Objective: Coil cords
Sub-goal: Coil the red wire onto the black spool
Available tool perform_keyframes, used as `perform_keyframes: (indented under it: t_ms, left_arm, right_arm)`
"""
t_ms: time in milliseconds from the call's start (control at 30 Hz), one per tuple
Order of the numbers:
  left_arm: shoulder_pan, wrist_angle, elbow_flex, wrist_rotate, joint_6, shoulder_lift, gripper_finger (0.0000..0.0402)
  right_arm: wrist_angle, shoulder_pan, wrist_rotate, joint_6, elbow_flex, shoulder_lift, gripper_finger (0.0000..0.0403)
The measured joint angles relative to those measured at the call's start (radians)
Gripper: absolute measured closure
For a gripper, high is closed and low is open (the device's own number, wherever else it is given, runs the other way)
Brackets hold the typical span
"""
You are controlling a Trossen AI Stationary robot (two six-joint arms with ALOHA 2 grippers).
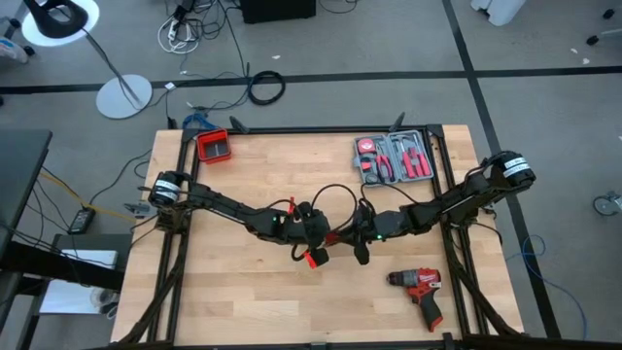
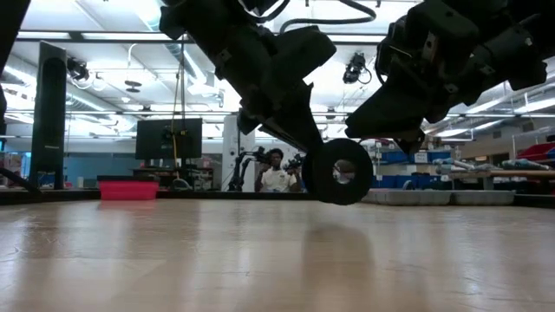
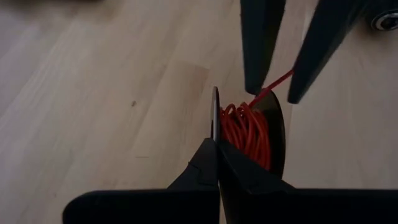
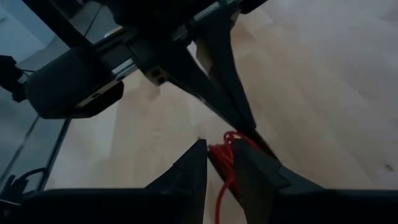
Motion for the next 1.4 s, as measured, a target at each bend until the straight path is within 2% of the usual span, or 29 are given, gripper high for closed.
perform_keyframes:
  t_ms: [200, 333, 433, 500, 967, 1400]
  left_arm:
    - [0.000, -0.001, 0.000, 0.001, 0.001, 0.000, 0.0402]
    - [0.000, -0.004, -0.001, 0.001, 0.005, 0.000, 0.0402]
    - [0.000, -0.003, -0.001, 0.001, 0.024, 0.000, 0.0402]
    - [0.000, 0.005, -0.002, 0.001, 0.035, 0.001, 0.0402]
    - [0.000, 0.122, -0.002, 0.030, 0.203, 0.002, 0.0402]
    - [0.000, 0.161, -0.002, 0.028, 0.213, 0.002, 0.0402]
  right_arm:
    - [-0.026, -0.005, 0.033, -0.047, 0.000, -0.045, 0.0323]
    - [-0.206, -0.024, 0.066, -0.079, 0.001, -0.115, 0.0323]
    - [-0.354, -0.040, 0.056, -0.075, 0.001, -0.150, 0.0323]
    - [-0.391, -0.044, 0.039, -0.088, 0.001, -0.153, 0.0323]
    - [-0.397, -0.044, -0.036, -0.349, 0.001, -0.153, 0.0323]
    - [-0.315, -0.043, -0.054, -0.410, 0.001, -0.153, 0.0330]
